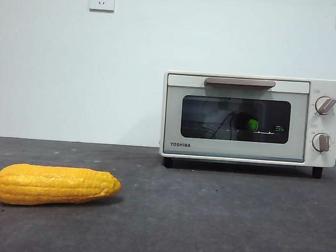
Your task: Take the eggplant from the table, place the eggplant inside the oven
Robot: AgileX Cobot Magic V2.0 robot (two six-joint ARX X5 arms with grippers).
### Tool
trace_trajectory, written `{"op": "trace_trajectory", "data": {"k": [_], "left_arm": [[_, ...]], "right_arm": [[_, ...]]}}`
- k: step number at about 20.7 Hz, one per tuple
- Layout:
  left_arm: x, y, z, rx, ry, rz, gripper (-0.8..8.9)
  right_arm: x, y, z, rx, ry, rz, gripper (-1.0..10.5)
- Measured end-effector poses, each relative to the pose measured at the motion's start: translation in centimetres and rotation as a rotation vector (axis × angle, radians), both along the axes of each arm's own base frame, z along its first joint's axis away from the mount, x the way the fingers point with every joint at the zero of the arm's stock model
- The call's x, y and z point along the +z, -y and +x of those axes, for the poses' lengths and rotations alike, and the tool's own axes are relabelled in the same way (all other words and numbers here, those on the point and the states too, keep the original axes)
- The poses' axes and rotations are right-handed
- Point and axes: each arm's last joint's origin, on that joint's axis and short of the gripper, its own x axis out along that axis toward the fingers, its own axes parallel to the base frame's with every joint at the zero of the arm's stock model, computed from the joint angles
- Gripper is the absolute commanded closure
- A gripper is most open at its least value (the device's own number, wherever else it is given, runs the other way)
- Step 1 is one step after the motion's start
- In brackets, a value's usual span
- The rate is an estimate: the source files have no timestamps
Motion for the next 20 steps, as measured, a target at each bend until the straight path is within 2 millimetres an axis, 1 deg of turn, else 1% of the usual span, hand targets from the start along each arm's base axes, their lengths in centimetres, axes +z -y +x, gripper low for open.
{"op": "trace_trajectory", "data": {"k": [4,6,9,13,17,20], "left_arm": [[-1.5,0.0,0.3,0.006,-0.039,-0.026,8.18],[-1.5,0.0,0.3,0.007,-0.034,-0.036,8.17],[-1.5,0.1,0.3,-0.013,-0.030,-0.065,8.18],[-1.5,0.1,0.3,-0.017,-0.032,-0.076,8.18],[-1.5,0.1,0.3,-0.017,-0.032,-0.076,8.18],[-1.5,0.1,0.3,-0.017,-0.032,-0.076,8.17]], "right_arm": [[-1.8,-0.4,2.7,0.000,-0.098,-0.016,9.5],[-2.6,-0.6,3.8,0.000,-0.141,-0.022,9.5],[-3.4,-0.7,4.7,0.000,-0.176,-0.028,9.5],[-3.5,-0.8,4.9,0.000,-0.177,-0.028,9.5],[-3.0,-1.0,6.2,0.000,-0.034,-0.006,9.5],[-2.3,-1.2,7.4,0.000,0.115,0.018,9.5]]}}
